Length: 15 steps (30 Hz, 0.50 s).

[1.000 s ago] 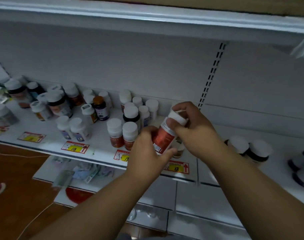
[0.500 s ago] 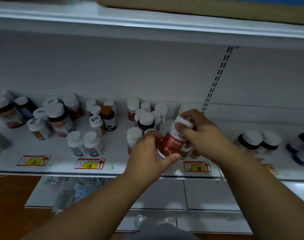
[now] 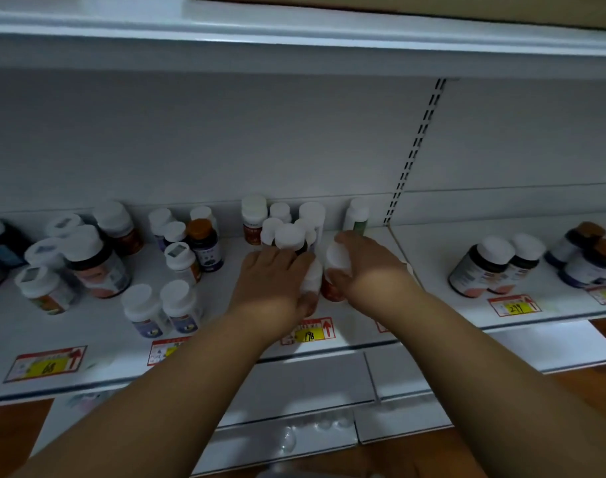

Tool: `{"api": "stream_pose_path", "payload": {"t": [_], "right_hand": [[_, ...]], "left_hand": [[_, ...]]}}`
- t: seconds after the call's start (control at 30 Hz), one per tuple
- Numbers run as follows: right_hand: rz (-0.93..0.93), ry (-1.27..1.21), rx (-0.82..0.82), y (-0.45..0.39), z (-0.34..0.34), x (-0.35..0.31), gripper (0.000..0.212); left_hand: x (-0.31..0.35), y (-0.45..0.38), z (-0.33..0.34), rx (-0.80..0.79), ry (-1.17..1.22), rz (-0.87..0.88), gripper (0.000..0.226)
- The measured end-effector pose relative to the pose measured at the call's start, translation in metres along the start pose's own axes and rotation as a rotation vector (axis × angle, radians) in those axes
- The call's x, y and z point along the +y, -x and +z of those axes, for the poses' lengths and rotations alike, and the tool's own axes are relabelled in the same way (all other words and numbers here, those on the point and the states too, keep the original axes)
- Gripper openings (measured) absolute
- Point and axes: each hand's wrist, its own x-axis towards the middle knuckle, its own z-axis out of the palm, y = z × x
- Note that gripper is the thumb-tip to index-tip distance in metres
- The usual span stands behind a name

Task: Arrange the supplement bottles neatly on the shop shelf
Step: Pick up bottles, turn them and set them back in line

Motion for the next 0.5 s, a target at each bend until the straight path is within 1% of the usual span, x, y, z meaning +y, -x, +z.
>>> {"api": "stream_pose_path", "payload": {"t": [0.13,0.2,0.4,0.5], "right_hand": [[-0.007,-0.017,0.046,0.005,0.011,0.006,0.048],[-0.039,-0.012,0.062,0.005,0.022,0.010,0.049],[-0.033,0.005,0.043,-0.003,0.044,0.020,0.051],[-0.033,-0.015,0.045,-0.003,0.043,0.023,0.053]], "left_hand": [[-0.001,0.001,0.002,0.018,-0.014,-0.001,0.058],[-0.003,0.001,0.002,0.008,-0.018,0.001,0.060],[-0.004,0.002,0.003,-0.022,-0.020,-0.009,0.059],[-0.002,0.002,0.003,0.008,-0.038,0.004,0.056]]}}
